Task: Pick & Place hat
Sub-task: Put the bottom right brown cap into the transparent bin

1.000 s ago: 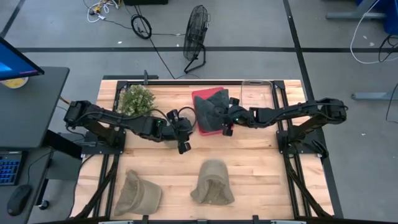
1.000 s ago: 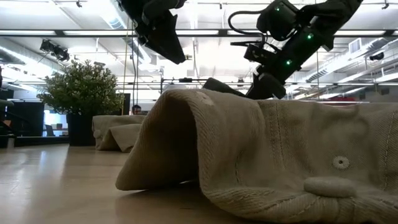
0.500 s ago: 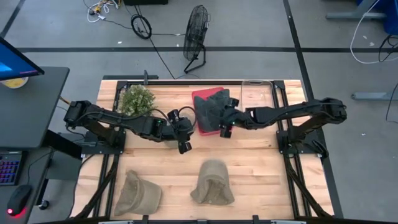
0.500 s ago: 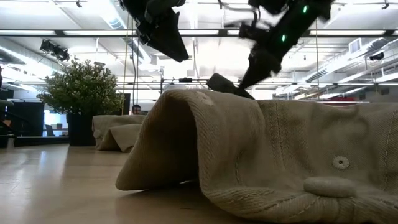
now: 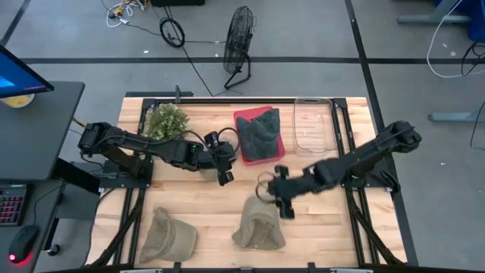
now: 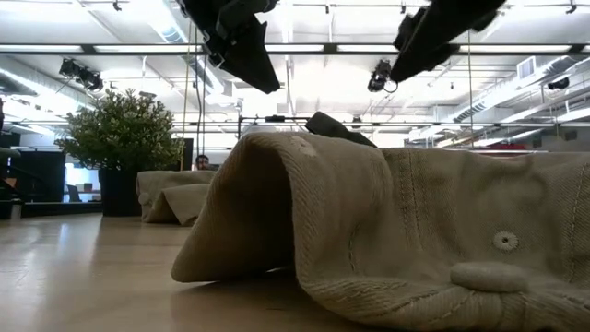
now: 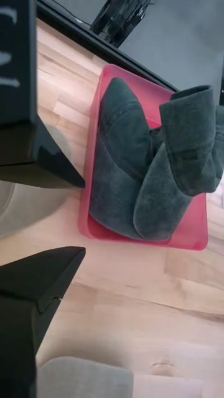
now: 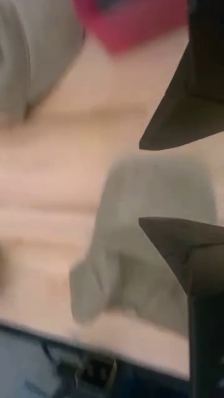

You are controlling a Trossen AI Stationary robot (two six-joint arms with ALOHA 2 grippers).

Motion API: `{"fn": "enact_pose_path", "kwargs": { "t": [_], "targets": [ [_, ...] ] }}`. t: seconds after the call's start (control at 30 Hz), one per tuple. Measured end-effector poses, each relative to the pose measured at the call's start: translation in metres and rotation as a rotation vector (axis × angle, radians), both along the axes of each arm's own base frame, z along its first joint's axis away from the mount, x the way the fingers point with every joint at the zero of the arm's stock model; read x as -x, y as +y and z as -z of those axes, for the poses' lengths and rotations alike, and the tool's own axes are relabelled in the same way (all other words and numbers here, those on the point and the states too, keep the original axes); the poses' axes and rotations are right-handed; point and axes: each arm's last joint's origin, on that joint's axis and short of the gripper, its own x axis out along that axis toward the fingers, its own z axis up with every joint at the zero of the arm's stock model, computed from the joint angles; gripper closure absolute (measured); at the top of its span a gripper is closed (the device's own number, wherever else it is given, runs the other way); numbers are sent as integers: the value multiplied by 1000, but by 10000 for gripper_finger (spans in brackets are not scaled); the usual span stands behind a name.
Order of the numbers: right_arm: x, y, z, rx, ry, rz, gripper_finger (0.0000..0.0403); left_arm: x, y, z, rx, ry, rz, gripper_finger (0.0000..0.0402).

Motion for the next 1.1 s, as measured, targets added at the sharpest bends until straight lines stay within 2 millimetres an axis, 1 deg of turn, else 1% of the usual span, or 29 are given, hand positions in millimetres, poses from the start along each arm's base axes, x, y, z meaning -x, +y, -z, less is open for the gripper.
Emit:
{"fn": "enact_pose_path", "kwargs": {
  "t": [0.13, 0.23, 0.3, 0.37, 0.5, 0.6, 0.7, 0.83, 0.9, 0.97, 1.1],
  "targets": [
    [-1, 34, 14, -24, -9, -72, 213, 0, 0, 0, 0, 0, -2, 236],
    [-5, 55, 30, 11, -33, -142, 214, 0, 0, 0, 0, -3, -2, 236],
    [-8, 67, 42, 43, -49, -175, 214, 0, 0, 0, 0, -2, -2, 236],
    [-12, 74, 54, 83, -54, -172, 214, 0, 0, 0, 1, -4, -2, 236],
    [-16, 78, 77, 190, -36, -118, 214, 0, 0, 0, 1, -6, -3, 236],
    [-17, 78, 89, 228, -11, -108, 214, 0, 0, 0, 9, -11, -10, 236],
    [-17, 78, 95, 260, 5, -98, 214, 0, 0, 0, 18, -17, -19, 236],
    [-16, 76, 97, 300, 21, -104, 220, 0, 0, 0, 22, -20, -24, 236],
    [-16, 76, 97, 311, 21, -116, 238, 0, 0, 0, 26, -21, -27, 236],
    [-16, 76, 97, 319, 24, -121, 271, 0, 0, 0, 25, -21, -27, 236],
    [-15, 74, 94, 313, 36, -122, 368, 0, 0, 0, 26, -22, -28, 236]
  ]
}}
